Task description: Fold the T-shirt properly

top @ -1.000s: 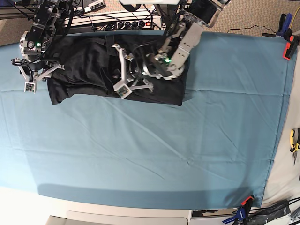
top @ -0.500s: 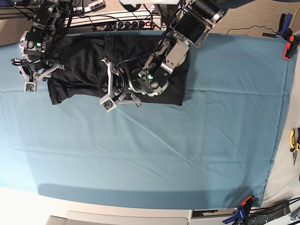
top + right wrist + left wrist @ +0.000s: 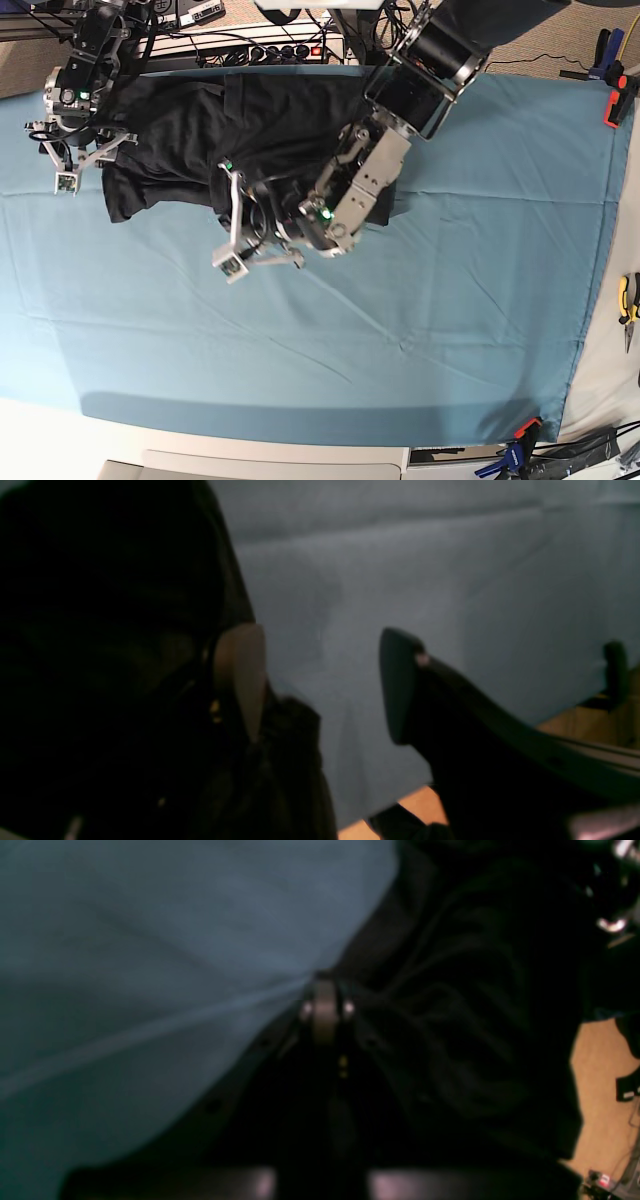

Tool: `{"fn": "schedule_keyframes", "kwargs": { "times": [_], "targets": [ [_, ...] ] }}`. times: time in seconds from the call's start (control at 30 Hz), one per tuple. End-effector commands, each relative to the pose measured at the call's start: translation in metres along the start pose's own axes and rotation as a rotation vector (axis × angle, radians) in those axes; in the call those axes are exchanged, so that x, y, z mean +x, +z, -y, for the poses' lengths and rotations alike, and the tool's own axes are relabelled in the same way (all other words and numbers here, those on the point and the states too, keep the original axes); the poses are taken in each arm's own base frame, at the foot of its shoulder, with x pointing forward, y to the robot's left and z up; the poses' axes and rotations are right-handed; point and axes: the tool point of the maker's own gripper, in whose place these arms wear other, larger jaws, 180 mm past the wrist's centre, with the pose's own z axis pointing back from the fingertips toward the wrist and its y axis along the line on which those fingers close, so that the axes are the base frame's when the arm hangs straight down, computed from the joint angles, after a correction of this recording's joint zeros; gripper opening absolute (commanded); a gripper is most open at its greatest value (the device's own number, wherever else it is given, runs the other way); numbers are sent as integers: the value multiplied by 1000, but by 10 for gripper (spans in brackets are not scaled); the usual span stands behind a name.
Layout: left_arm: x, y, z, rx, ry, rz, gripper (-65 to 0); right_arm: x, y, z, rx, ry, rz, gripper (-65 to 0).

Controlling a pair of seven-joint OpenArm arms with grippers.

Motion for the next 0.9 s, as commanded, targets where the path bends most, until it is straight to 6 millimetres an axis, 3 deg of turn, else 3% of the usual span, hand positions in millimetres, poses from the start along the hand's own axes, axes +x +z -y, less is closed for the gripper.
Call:
{"fn": "schedule_keyframes", "kwargs": {
  "times": [0.0,0.03,0.27,0.43,0.6,0.73,0.87],
  "targets": [
    [32,7,7,-31,-30,79,-650,13,0,12,-34,-12,44,-288],
    [34,9,5,-39,-37,82,-650,15,-2,15,-37,-32,45,-288],
    [27,14,-7,-27,-16,78,-463,55,9,44,125,-344,192,-288],
    [8,19,-25,14,-18,36,-408,58,29,58,253,-474,272,-285],
    [-4,24,-37,38,-18,10,-407,52,40,62,303,-512,304,-284],
    [-5,24,-38,39,-18,9,-407,45,29,67,298,-545,284,-284],
    [-4,24,-37,39,-19,11,-407,34,-4,75,337,-647,213,-284]
  ]
}}
